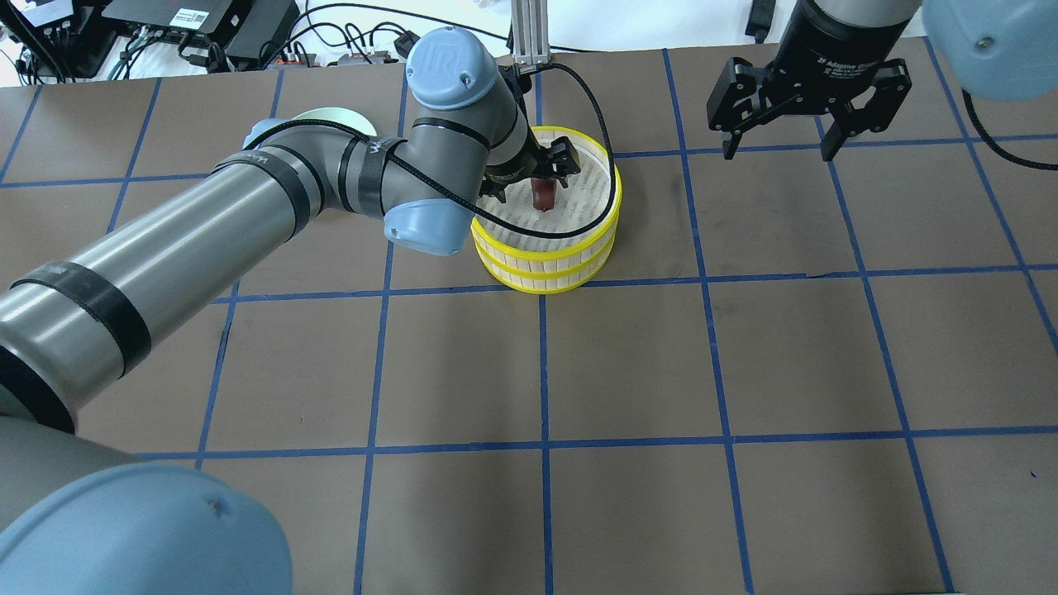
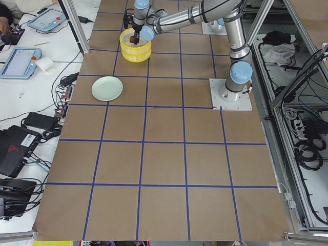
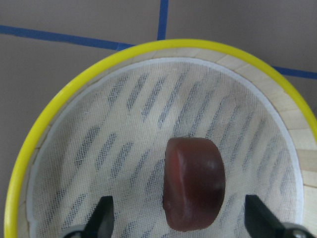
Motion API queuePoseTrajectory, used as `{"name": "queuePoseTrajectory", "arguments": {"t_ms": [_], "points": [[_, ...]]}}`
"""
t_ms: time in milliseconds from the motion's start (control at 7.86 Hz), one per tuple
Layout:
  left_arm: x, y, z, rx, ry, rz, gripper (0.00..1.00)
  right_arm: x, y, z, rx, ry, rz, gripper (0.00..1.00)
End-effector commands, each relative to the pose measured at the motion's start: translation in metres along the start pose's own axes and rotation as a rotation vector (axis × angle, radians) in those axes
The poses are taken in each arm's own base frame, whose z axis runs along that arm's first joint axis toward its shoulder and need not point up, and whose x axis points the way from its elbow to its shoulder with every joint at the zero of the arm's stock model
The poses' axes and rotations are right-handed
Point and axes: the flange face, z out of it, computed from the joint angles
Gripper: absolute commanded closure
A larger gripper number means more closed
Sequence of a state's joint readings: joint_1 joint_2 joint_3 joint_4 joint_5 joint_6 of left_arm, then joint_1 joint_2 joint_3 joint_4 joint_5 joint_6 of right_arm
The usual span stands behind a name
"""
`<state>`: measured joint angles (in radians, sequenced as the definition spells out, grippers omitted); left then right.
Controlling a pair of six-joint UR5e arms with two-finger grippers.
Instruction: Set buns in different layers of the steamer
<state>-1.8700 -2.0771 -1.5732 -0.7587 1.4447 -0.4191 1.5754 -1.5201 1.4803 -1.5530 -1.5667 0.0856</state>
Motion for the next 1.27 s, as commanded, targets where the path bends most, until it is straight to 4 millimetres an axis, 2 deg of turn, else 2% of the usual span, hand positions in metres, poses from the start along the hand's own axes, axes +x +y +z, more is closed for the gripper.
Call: {"name": "queuePoseTrajectory", "arguments": {"t_ms": [0,127,255,509,636,764,891,1145], "points": [[0.002,0.001,-0.023,-0.025,-0.02,-0.011,0.0,0.0,0.0,0.0,0.001,0.001,0.0,0.0],[-0.001,0.001,-0.042,-0.037,-0.034,-0.014,0.0,0.0,0.0,0.0,0.0,0.001,0.0,0.0],[-0.013,-0.002,-0.058,-0.067,-0.054,-0.027,0.0,0.0,0.0,0.0,0.001,0.001,0.0,0.0],[-0.073,-0.034,-0.094,-0.05,-0.08,-0.108,0.0,0.0,0.0,0.0,0.001,0.001,0.0,0.0],[-0.118,-0.051,-0.117,-0.043,-0.132,-0.075,0.0,0.0,0.0,0.0,0.001,0.002,0.0,0.0],[-0.153,-0.058,-0.146,-0.035,-0.176,-0.085,0.0,0.0,0.0,0.0,0.003,0.001,0.0,0.0],[-0.179,-0.054,-0.176,-0.059,-0.196,-0.114,0.0,0.0,0.0,0.0,0.001,0.002,0.002,0.0],[-0.202,-0.032,-0.23,-0.114,-0.238,-0.102,0.0,0.0,0.0,0.0,0.001,0.001,0.002,0.0]]}}
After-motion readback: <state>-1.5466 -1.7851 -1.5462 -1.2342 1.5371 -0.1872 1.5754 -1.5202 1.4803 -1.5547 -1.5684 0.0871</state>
